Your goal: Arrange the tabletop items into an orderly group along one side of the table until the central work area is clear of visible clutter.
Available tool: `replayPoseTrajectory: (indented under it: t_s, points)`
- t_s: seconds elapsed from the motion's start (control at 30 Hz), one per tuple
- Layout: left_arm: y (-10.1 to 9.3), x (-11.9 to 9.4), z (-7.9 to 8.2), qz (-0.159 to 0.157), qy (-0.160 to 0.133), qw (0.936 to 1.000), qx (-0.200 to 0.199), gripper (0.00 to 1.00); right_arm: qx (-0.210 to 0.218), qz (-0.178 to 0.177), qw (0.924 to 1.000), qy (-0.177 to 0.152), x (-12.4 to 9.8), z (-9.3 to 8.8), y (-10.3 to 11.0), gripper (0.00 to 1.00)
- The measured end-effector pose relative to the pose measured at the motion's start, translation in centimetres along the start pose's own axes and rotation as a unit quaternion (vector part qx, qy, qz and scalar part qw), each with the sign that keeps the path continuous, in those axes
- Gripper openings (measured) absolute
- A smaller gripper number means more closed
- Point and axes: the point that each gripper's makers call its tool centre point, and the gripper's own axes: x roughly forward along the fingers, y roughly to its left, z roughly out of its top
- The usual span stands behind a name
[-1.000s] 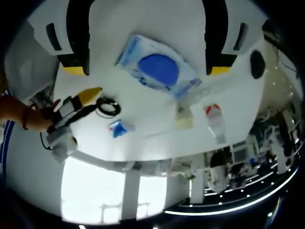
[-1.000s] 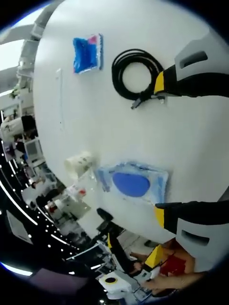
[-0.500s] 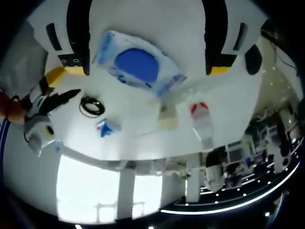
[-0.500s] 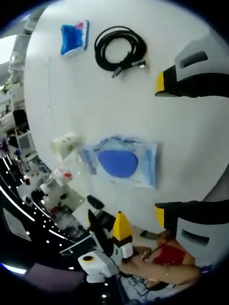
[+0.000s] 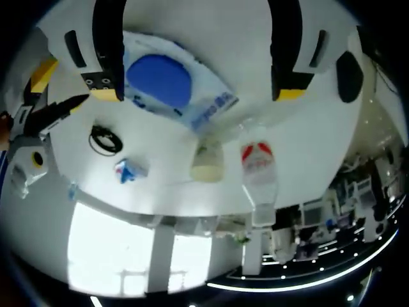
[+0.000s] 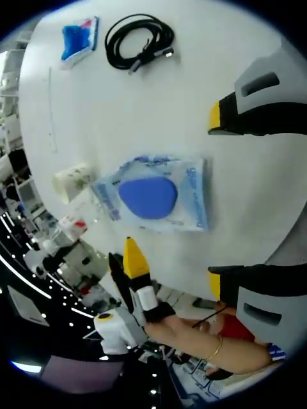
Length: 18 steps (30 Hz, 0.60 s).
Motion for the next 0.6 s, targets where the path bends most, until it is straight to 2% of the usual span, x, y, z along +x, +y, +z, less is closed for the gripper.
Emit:
replayPoseTrajectory:
  t_s: [0.17,0.27,0.37,0.6]
  points:
    - [0.7,1.2,-0.5,0.0,0.007,1.0,-0.006,0.88,0.025,0.016,0.9995,0.002,1.1,-0.3,1.3,0.77]
    - [1.1,2.0,-0.8,0.001,0.005,0.9998,-0.018,0.81,0.034,0.027,0.9991,0.004,1.5,-0.4,1.8,0.72]
    - [1.6,2.6,-1.0,0.007,0.002,0.9997,-0.024,0.8,0.036,0.027,0.999,0.007,2.0,-0.4,1.8,0.72]
    - [2.5,4.6,-0.2,0.002,-0.012,0.9999,-0.004,0.7,0.068,0.031,0.9971,0.017,3.0,-0.9,2.0,0.64]
